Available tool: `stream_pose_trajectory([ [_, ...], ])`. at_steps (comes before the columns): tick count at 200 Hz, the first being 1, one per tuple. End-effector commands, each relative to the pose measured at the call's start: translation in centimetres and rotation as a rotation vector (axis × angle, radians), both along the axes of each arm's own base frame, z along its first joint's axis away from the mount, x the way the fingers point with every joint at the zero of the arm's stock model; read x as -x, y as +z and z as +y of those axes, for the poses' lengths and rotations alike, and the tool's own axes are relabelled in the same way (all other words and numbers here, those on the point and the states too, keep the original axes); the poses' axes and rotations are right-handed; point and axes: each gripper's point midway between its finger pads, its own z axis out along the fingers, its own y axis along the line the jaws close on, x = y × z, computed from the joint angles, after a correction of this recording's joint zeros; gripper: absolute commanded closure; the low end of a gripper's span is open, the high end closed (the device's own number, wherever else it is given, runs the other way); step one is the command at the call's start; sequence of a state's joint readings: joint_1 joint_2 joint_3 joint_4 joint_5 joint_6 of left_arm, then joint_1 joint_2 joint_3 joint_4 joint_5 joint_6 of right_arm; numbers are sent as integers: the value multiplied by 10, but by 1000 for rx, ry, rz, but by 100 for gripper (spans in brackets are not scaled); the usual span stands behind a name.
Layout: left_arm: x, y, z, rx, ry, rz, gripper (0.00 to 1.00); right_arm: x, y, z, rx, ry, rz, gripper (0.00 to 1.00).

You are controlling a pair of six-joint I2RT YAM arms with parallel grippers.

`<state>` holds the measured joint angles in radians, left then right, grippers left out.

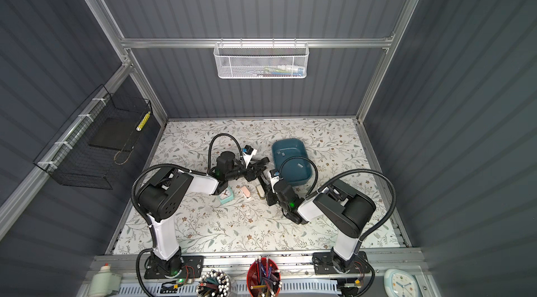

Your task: Load the staples into the stapler

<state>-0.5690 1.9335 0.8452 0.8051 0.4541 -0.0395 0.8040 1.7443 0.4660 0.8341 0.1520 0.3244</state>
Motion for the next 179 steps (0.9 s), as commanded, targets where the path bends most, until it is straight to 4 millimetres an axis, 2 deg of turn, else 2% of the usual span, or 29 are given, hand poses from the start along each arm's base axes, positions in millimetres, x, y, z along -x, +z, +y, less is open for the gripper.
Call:
stream_pose_trajectory([
  [1,16,-10,-2,-36,-57,-1,43,-2,-4,-5,25,-19,-25,83],
  [41,23,-21,-1,-72,-72,-11,31,0,-6,-5,33,-14,-32,81],
  [59,25,-25,0,-83,-74,-10,29,1,-6,-5,33,-16,-33,80],
  [91,29,-27,1,-85,-83,-15,23,3,-8,-6,37,-14,-32,79],
  [120,39,-30,2,-94,-115,-42,14,4,-11,-6,40,-17,-23,77],
  [142,46,-24,4,-76,-128,-71,9,5,-12,-6,40,-16,-22,76],
  [179,45,-14,3,-62,-118,-73,9,6,-14,-8,38,-21,-25,73],
])
